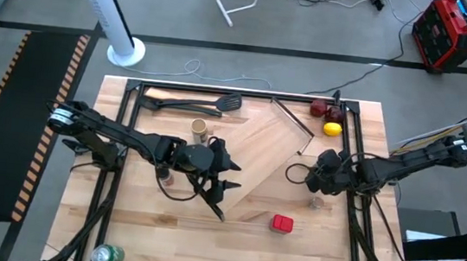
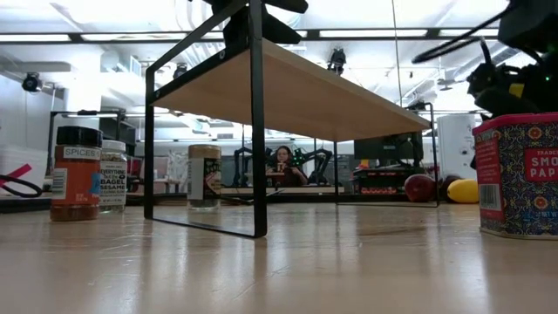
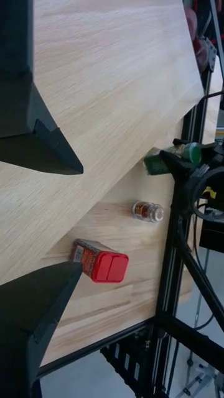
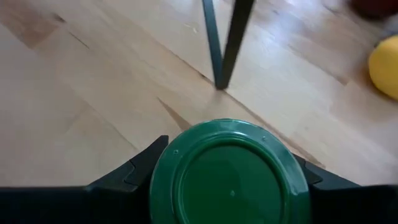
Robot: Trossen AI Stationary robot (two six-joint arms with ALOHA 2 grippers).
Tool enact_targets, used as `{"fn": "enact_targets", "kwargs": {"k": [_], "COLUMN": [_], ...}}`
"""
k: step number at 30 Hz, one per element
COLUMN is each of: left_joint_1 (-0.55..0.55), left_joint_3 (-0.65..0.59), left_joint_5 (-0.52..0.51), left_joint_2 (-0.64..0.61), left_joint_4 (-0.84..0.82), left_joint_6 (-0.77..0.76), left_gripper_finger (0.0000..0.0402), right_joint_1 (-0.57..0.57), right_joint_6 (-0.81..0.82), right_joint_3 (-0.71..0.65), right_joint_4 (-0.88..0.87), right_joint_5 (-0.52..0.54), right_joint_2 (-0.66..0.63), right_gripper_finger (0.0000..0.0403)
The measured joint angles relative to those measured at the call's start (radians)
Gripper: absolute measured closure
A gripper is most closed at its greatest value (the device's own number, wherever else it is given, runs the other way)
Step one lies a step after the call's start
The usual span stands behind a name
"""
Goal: Shelf spices
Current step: Remove the green seasoning bottle from the shelf, then put the orange seasoning bottle on the shelf
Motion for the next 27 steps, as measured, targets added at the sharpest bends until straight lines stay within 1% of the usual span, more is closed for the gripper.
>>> {"fn": "enact_targets", "kwargs": {"k": [4,7,17,19,22,25,27], "left_joint_1": [0.0,-0.002,-0.002,-0.002,-0.004,-0.009,-0.02], "left_joint_3": [0.0,0.0,0.0,0.0,0.0,0.0,0.0], "left_joint_5": [0.0,0.0,0.0,0.0,0.0,0.0,0.0], "left_joint_2": [0.0,0.0,0.0,0.0,0.0,0.0,0.0], "left_joint_4": [0.001,0.001,0.002,0.002,0.003,0.004,0.004], "left_joint_6": [0.0,0.0,0.027,0.027,0.027,0.041,0.075], "left_gripper_finger": [0.0171,0.0171,0.0171,0.0171,0.0171,0.0171,0.0171], "right_joint_1": [0.0,0.007,0.013,0.013,0.013,0.013,0.013], "right_joint_6": [0.046,0.045,0.026,0.015,0.014,0.002,-0.038], "right_joint_3": [-0.023,-0.027,-0.017,0.006,0.063,0.139,0.194], "right_joint_4": [0.0,0.002,-0.014,-0.029,-0.12,-0.206,-0.22], "right_joint_5": [0.0,0.002,-0.01,-0.015,-0.018,-0.02,-0.03], "right_joint_2": [0.007,0.006,0.004,0.004,0.004,0.005,0.004], "right_gripper_finger": [0.0216,0.0206,0.0116,0.0102,0.0089,0.0083,0.0083]}}
